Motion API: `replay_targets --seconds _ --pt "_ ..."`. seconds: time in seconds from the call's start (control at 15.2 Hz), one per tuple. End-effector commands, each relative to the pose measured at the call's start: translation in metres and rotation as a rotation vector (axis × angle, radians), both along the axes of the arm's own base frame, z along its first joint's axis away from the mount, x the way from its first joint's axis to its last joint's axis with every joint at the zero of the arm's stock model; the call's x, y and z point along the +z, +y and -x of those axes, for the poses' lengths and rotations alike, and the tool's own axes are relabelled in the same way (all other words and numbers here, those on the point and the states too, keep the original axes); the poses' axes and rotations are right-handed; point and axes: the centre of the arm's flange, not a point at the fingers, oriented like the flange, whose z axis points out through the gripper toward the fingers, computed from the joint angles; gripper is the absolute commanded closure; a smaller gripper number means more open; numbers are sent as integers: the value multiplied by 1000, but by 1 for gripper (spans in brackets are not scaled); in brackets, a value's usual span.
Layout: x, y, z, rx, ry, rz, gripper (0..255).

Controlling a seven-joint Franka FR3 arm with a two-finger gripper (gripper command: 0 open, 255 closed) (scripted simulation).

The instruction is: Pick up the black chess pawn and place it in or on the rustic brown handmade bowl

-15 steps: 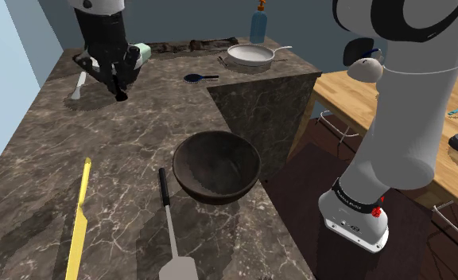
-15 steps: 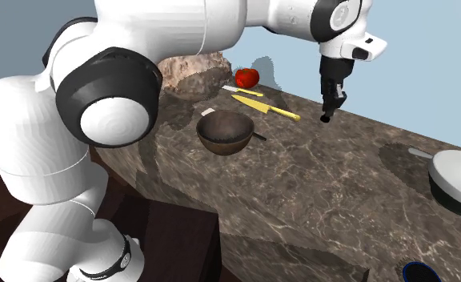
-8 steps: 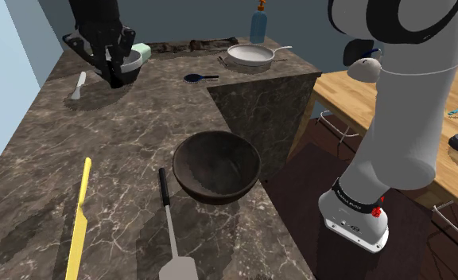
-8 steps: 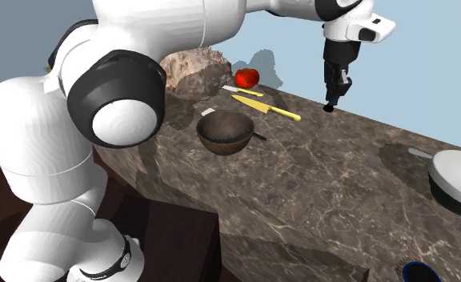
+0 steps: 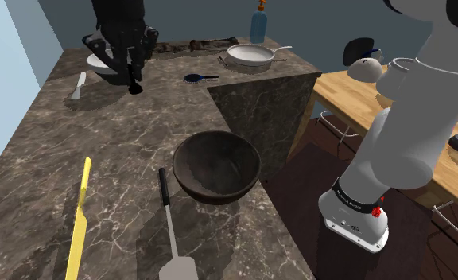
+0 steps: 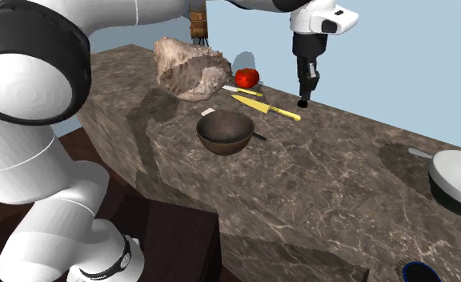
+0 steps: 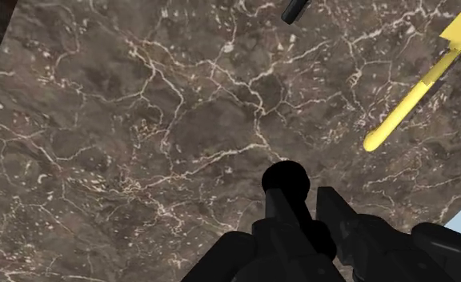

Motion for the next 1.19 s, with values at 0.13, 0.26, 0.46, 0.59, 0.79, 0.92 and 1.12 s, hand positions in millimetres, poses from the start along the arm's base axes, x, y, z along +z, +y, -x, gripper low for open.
replay_targets --seconds 0.13,0.26,0.46,0.59,0.79,0.92,1.12 --pt "-3 -11 52 -2 0 0 255" --pt "-2 -16 78 -2 0 0 255" --pt "-1 -24 117 -2 0 0 255" --pt "0 -29 143 -2 0 0 255" --pt "1 -36 182 -2 0 0 255" --pt "2 -41 208 -2 0 0 255" --pt "-8 -44 223 -2 0 0 255"
